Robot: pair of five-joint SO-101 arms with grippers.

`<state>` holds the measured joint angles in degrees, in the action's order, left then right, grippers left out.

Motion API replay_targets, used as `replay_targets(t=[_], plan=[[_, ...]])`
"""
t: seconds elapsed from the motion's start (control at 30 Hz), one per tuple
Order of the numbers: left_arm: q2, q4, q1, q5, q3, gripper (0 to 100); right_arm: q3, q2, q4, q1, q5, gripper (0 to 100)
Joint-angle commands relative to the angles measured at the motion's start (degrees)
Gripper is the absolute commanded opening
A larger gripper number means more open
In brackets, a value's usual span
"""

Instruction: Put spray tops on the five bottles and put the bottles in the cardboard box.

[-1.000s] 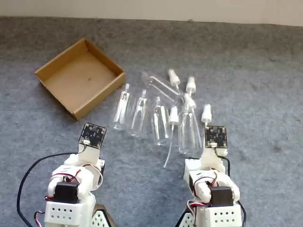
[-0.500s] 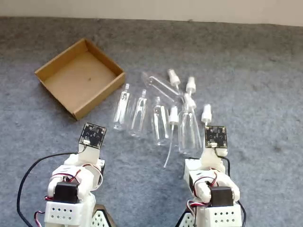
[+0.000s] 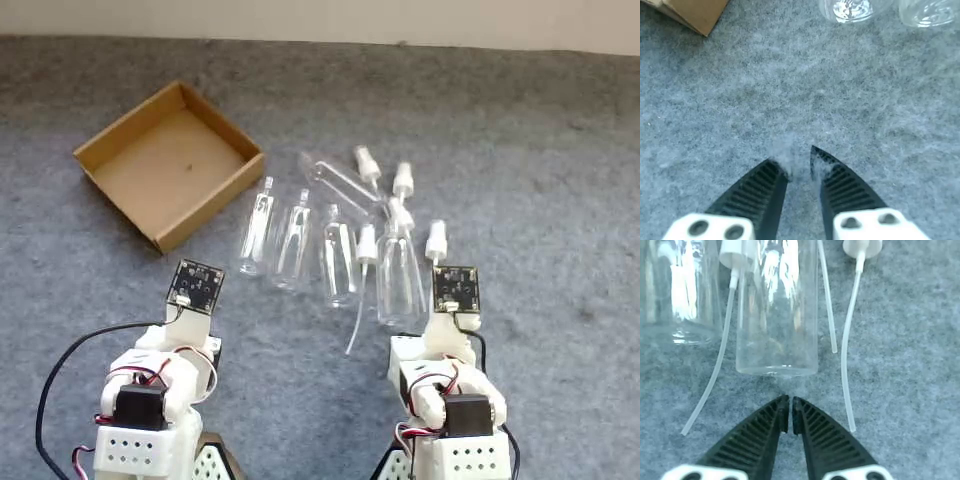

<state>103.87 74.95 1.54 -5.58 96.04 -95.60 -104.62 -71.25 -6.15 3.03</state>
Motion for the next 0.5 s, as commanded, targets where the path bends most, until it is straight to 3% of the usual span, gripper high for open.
replay_targets(t=[0.0, 0.2, 0.47], plan=[[0.2, -0.6, 0.0, -0.5, 1.1, 1, -8.7, -0.7, -0.4, -0.6, 0.6, 1.9], [0.2, -0.3, 7.9, -0.5, 1.1, 1, -8.7, -0.7, -0.4, -0.6, 0.6, 1.9], [0.1, -0.1, 8.8, -0.4, 1.1, 1, -8.7, -0.7, -0.4, -0.6, 0.6, 1.9]])
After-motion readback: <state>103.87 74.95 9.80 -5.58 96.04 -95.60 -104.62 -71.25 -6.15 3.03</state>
